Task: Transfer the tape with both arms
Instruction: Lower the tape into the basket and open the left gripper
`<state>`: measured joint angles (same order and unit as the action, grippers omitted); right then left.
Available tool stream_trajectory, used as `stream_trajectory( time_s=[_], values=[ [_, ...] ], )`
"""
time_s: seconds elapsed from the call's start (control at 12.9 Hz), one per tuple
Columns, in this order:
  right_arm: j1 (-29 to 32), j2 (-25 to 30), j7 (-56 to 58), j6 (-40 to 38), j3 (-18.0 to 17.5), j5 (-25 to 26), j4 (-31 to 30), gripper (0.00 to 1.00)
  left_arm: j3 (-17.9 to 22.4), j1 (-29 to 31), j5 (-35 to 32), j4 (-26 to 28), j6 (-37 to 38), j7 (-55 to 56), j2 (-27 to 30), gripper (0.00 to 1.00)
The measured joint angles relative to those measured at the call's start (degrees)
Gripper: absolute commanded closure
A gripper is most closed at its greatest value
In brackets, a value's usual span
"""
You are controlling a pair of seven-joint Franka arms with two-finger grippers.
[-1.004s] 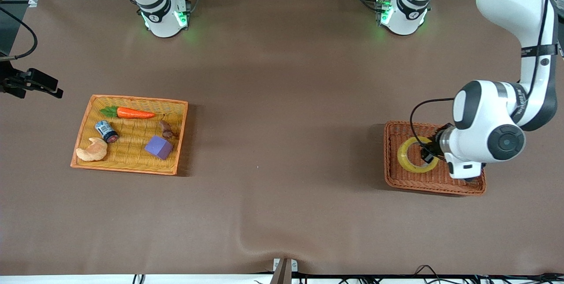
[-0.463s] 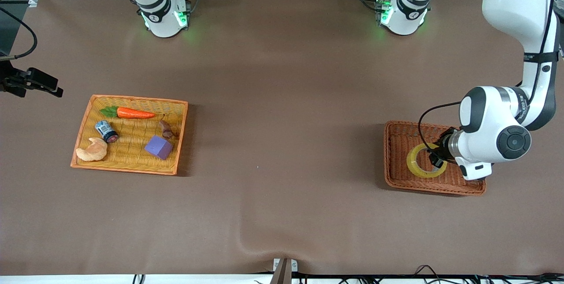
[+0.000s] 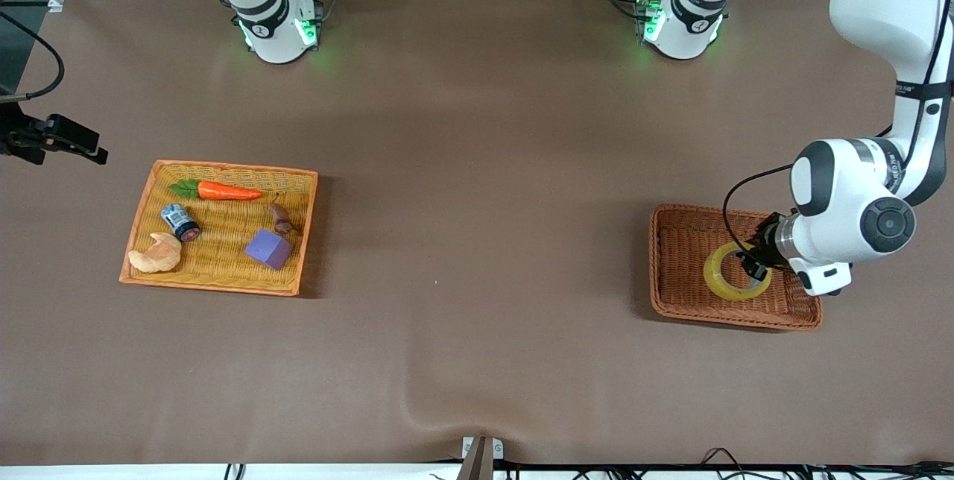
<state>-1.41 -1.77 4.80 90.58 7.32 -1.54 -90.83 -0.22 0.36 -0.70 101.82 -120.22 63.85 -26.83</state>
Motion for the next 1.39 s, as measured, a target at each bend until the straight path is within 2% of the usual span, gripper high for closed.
stream_trajectory(
  time_s=[0.69,1.0,1.16,1.39],
  values=[
    [-0.04,0.00,0.02,0.01,-0.10,0.00,0.20,0.00,-0.78,0.15,0.00,0.57,0.00,0.55,1.34,0.00],
    [-0.05,0.02,0.02,0.13,-0.11,0.00,0.53,0.00,-2.48,0.14,0.00,1.14,-0.59,0.55,3.06,0.00],
    [-0.05,0.03,0.02,0.13,-0.11,0.00,0.71,0.00,-2.95,0.13,0.00,4.00,-4.76,0.55,4.82,0.00],
    [-0.05,0.03,0.02,0.13,-0.12,0.00,0.78,0.00,-3.38,0.13,0.00,13.45,-16.80,0.54,8.58,0.00]
  ],
)
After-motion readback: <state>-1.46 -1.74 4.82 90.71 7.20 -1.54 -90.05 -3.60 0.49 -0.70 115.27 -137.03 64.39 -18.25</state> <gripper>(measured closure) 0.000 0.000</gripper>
